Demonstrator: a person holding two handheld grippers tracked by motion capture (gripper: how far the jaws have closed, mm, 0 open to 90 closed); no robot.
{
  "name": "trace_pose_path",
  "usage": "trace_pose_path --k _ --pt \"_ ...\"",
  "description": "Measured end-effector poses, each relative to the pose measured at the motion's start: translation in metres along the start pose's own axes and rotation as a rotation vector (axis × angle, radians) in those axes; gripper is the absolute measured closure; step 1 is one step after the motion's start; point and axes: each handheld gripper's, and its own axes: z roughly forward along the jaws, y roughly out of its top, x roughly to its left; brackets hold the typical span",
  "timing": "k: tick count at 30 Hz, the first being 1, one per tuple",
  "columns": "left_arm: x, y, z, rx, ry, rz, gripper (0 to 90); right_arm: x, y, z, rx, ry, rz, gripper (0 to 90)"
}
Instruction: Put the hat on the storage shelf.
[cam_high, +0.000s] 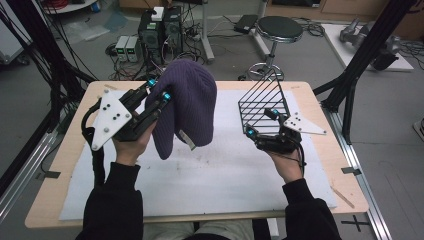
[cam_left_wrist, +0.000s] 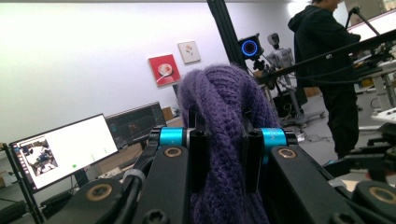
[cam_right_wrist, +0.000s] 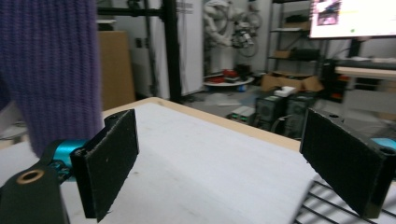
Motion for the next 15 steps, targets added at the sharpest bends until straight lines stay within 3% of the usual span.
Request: trace_pose_path --k 7,11,14,15 --pt "-0.004 0.007 0.011 -0.009 -0.026 0.011 78.8 0.006 0.009 0.019 -0.005 0.120 0.040 11.0" --pt "-0.008 0.010 0.017 -0.012 -0.038 0.016 78.7 0.011 0.014 0.028 -0.008 0.214 0.075 11.0" --pt "-0.013 0.010 0.021 -0.017 -0.053 0.017 78.7 0.015 0.020 0.033 -0.004 0.305 0.153 11.7" --pt "-0.014 0.010 0.022 -0.015 -0.056 0.022 78.7 0.016 0.022 0.034 -0.007 0.334 0.155 14.9"
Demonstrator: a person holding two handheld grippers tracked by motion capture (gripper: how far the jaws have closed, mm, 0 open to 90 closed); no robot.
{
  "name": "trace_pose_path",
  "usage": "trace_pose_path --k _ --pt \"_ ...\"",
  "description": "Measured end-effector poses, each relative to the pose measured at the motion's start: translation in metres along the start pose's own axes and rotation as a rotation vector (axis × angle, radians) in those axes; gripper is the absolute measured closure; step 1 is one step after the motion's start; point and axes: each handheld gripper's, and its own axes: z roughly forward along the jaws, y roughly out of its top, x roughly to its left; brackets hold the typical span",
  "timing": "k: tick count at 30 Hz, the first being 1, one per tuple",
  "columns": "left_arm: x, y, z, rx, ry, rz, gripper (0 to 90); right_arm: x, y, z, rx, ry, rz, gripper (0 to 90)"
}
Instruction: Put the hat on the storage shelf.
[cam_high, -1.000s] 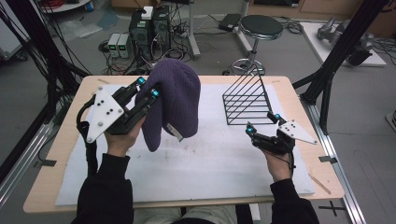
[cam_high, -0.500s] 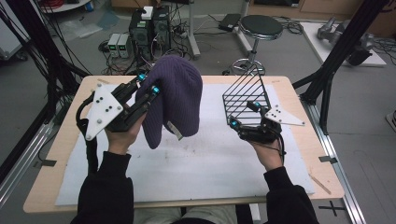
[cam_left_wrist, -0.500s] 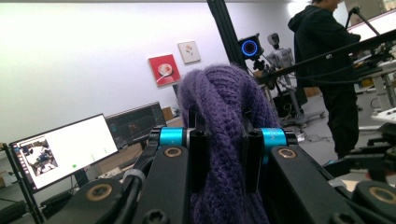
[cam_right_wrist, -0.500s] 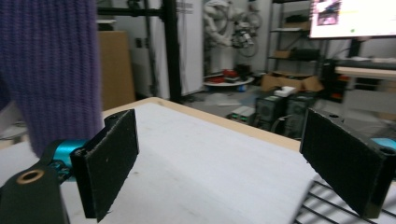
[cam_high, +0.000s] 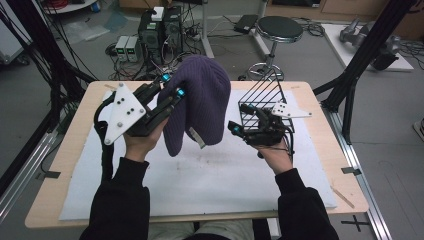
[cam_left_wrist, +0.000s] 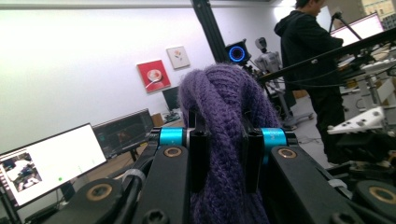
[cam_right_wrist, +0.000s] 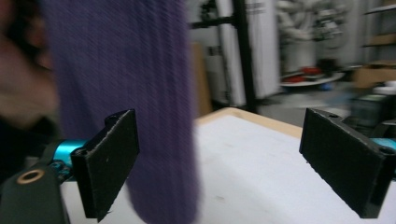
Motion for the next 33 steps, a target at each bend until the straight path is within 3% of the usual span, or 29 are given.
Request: trace_pose_path --k 3,11,16,18,21,25,30,33 --pt "-0.001 -0.001 0.002 0.005 -0.004 0.000 78.7 0.004 0.003 0.003 0.012 0.055 -0.017 18.4" --pt "-0.004 -0.001 0.004 -0.007 -0.019 -0.005 78.7 0.002 0.003 0.009 0.038 0.107 0.020 19.3" --pt "-0.006 -0.003 0.008 -0.010 -0.025 -0.013 78.6 0.007 0.006 0.016 0.050 0.161 0.006 21.8" --pt "-0.007 -0.003 0.008 -0.013 -0.027 -0.014 78.6 0.009 0.007 0.017 0.050 0.173 0.006 27.8" --pt "-0.008 -0.003 0.008 -0.013 -0.027 -0.013 78.6 0.011 0.007 0.018 0.061 0.178 0.002 33.9" --pt "-0.006 -0.003 0.008 -0.018 -0.023 -0.019 78.6 0.013 0.004 0.020 0.123 0.164 -0.005 43.4" --pt "-0.003 -0.005 0.007 -0.010 -0.025 -0.025 78.4 0.014 0.006 0.015 0.133 0.090 -0.043 72.3" --pt "0.002 -0.007 0.007 0.005 -0.045 -0.037 78.3 0.012 0.010 0.010 0.139 0.055 -0.051 78.4"
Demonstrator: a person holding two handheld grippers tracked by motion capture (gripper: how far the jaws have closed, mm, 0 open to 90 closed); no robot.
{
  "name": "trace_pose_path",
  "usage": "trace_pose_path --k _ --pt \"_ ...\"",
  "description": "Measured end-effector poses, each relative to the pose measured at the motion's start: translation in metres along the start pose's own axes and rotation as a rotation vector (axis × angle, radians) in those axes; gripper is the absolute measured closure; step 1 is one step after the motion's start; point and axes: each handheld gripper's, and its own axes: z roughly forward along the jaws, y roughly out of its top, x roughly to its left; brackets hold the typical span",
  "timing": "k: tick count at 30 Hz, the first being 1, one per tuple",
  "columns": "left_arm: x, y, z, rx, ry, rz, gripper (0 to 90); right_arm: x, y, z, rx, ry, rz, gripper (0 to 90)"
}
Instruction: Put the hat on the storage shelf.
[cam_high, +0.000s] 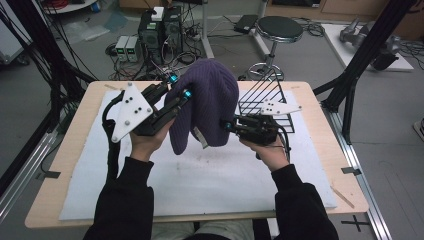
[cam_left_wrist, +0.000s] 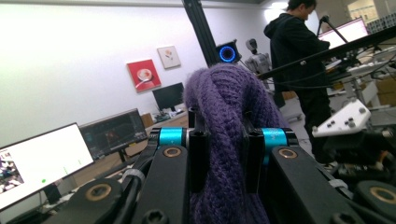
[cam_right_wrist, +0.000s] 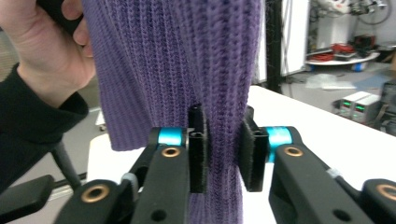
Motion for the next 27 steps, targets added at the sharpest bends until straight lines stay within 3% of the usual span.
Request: trace_pose_path --k 10,19,23,27 --pt "0.025 -0.014 0.002 0.038 -0.090 -0.084 78.4 -0.011 0.018 -0.021 0.038 -0.081 -0.019 81.9" --pt "0.034 -0.021 0.008 0.063 -0.114 -0.084 78.5 -0.019 0.032 -0.042 0.011 -0.166 -0.050 82.2" --pt "0.034 -0.022 0.018 0.059 -0.128 -0.048 78.5 -0.021 0.036 -0.048 0.018 -0.204 -0.062 82.1" --pt "0.034 -0.021 0.026 0.059 -0.132 -0.038 78.5 -0.024 0.039 -0.052 0.009 -0.229 -0.063 82.1"
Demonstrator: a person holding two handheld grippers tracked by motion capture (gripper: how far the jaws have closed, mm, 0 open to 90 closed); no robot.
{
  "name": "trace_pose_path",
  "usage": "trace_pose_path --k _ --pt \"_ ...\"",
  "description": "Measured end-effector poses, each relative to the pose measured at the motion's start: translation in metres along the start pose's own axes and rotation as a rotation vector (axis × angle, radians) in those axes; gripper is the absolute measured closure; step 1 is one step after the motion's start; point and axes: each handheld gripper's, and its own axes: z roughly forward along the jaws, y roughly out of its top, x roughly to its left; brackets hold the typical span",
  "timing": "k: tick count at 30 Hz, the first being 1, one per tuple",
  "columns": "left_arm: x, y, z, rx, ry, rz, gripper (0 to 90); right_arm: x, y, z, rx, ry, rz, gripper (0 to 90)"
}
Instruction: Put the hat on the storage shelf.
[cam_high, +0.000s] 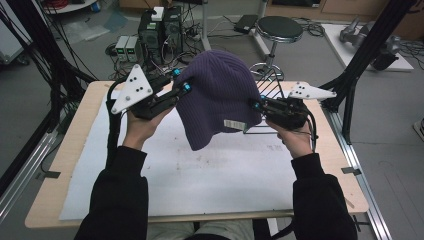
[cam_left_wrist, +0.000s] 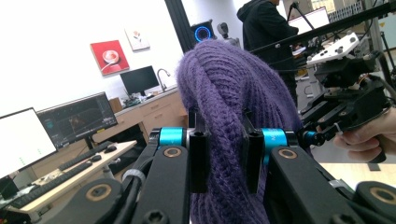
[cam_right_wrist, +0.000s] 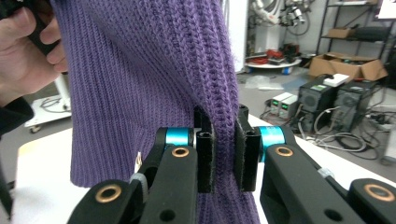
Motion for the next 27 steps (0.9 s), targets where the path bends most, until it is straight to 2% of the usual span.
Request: trace_pose_path --k 5,7,8,11,12,16,20,27 --pt "0.002 0.005 0.022 -0.006 -0.021 0.024 78.5 -0.011 0.004 -0.007 -0.014 -0.049 0.008 82.1" --pt "0.003 0.007 0.026 -0.005 -0.026 0.028 78.6 -0.015 0.007 -0.011 -0.023 -0.068 0.005 82.1" --pt "0.004 0.009 0.033 -0.009 -0.033 0.036 78.6 -0.017 0.009 -0.013 -0.022 -0.076 0.010 82.0" --pt "0.006 0.011 0.041 -0.012 -0.043 0.039 78.6 -0.022 0.015 -0.018 -0.029 -0.114 -0.004 82.0" --pt "0.009 0.011 0.049 -0.011 -0.046 0.043 78.5 -0.024 0.016 -0.020 -0.030 -0.126 -0.002 82.0" --pt "0.012 0.008 0.061 -0.009 -0.048 0.033 78.5 -0.030 0.022 -0.025 -0.029 -0.182 -0.021 81.9" --pt "0.015 0.009 0.076 -0.038 -0.064 0.006 78.5 -0.037 0.024 -0.029 -0.049 -0.206 -0.015 81.9" --pt "0.015 0.010 0.095 -0.028 -0.071 0.014 78.4 -0.049 0.023 -0.033 -0.080 -0.271 0.013 81.9"
